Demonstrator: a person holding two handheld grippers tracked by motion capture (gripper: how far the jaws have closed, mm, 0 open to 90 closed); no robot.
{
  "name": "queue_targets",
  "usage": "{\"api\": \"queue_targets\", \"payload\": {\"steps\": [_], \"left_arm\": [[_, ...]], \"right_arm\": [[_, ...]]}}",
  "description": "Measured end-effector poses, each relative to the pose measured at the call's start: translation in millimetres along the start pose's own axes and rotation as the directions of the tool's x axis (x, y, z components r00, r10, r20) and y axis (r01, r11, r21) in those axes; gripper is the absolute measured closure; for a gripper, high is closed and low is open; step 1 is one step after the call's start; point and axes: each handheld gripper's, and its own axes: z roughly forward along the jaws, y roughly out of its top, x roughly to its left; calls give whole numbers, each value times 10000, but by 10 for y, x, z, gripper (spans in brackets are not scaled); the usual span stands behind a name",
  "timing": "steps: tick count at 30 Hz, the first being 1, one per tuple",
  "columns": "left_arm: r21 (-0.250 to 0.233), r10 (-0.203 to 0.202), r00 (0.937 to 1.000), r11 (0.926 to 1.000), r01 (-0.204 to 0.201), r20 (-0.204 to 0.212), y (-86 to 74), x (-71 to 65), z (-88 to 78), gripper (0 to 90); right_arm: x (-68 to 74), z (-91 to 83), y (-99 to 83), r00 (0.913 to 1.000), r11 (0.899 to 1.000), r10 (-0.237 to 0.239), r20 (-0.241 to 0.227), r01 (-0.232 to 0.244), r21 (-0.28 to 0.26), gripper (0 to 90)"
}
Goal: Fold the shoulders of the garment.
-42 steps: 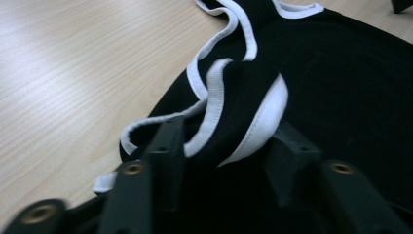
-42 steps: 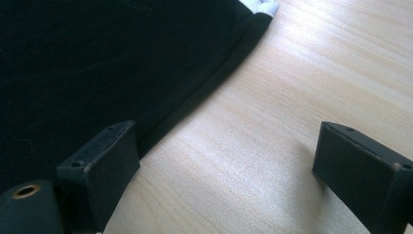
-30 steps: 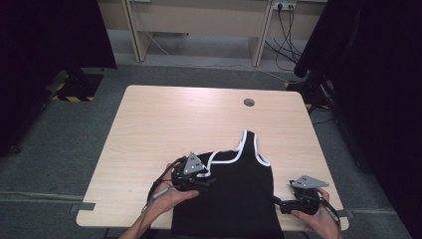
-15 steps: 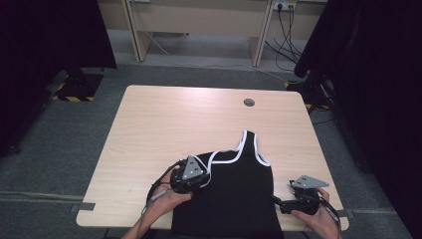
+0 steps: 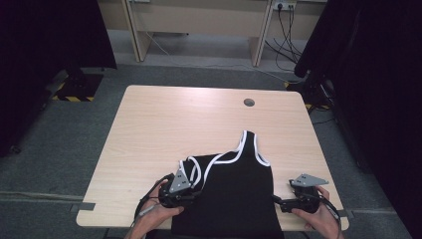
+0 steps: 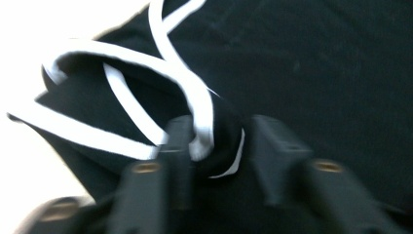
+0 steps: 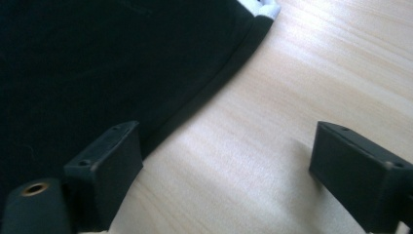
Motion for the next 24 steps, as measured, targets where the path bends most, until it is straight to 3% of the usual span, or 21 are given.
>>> {"api": "queue_targets", "payload": {"steps": [3,5,8,10,12,15,24], "left_arm": [[-208,-93,9996,9997,88,-257,2,6,-14,359],[-94,-256,9992,9996,253,-317,-17,12,12,278],[210,-124,9989,9997,134,-463,-50,16,66,217],[245,-86,9988,9997,98,-480,-58,13,81,196],[610,83,9981,9981,-46,-607,-83,2,127,170],[628,-173,9977,9978,214,-658,-92,22,147,129],[689,-182,9980,9974,224,-609,-57,51,195,109]], "right_arm": [[-44,-15,82,9998,9992,195,-108,-199,-360,143],[-59,-27,162,9998,9982,210,-59,-213,-558,142],[-65,-23,294,9996,9963,228,-190,-243,-823,142],[-66,-15,332,9995,9961,231,-197,-246,-847,142],[-74,44,440,9993,9958,238,-285,-262,-878,142],[-85,135,559,9989,9967,204,-413,-236,-780,142],[-185,405,873,9994,9994,166,-310,-175,-290,143]]}}
